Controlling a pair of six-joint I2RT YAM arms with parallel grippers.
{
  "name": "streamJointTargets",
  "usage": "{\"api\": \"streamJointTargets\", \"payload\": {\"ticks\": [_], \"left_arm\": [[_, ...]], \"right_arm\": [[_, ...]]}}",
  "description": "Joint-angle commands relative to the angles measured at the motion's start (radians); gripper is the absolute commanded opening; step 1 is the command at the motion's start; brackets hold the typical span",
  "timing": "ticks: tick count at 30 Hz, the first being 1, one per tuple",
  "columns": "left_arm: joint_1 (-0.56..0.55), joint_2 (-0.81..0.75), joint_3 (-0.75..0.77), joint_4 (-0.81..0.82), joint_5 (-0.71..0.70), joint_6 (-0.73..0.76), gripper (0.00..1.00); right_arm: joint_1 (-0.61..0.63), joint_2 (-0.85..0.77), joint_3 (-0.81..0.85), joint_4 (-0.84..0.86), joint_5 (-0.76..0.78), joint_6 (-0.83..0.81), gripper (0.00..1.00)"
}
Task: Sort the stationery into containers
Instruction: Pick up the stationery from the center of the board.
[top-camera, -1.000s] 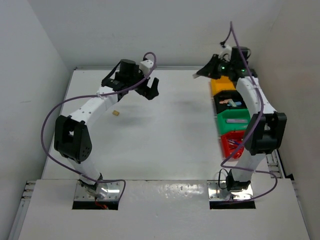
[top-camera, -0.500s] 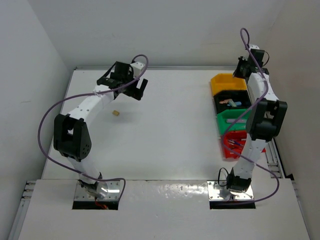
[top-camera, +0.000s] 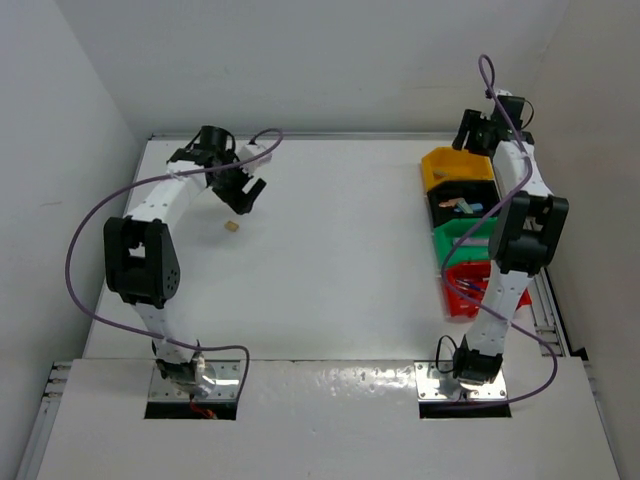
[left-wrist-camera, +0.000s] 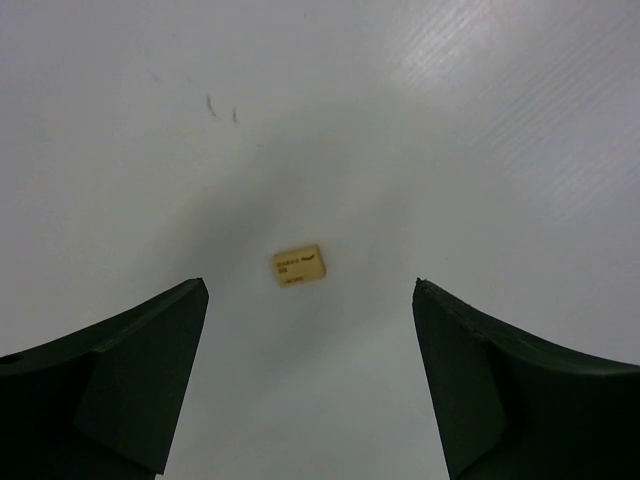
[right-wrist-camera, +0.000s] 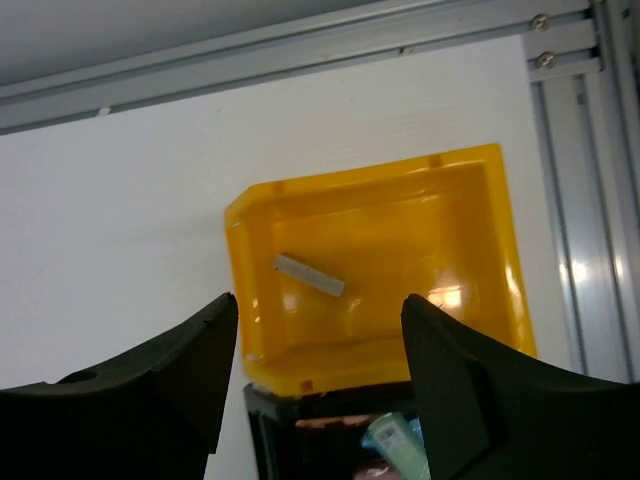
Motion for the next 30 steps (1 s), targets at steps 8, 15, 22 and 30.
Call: {"api": "streamJointTargets", "payload": {"ticks": [8, 15, 22, 30], "left_arm": [[0.124, 0.071, -0.063, -0.164, 0.175, 0.517, 0.75], [0.181, 0.123, -0.056, -0.147, 0.254, 0.806, 0.70], [0.179, 0.258, 0.059, -0.193, 0.253, 0.890, 0.61], [0.185, 0.284, 0.025, -0.145, 0.277, 0.917, 0.55]], "right_arm": [[0.039, -0.286, -0.154, -0.097, -0.352, 0.112, 0.65], [0.058, -0.340, -0.222, -0.123, -0.412, 0.128, 0.65], [0.061, -0.370, -0.242, -0.130, -0.409, 0.119, 0.64], [0.064, -0.383, -0.245, -0.136, -0.411, 0.099, 0.65]]}}
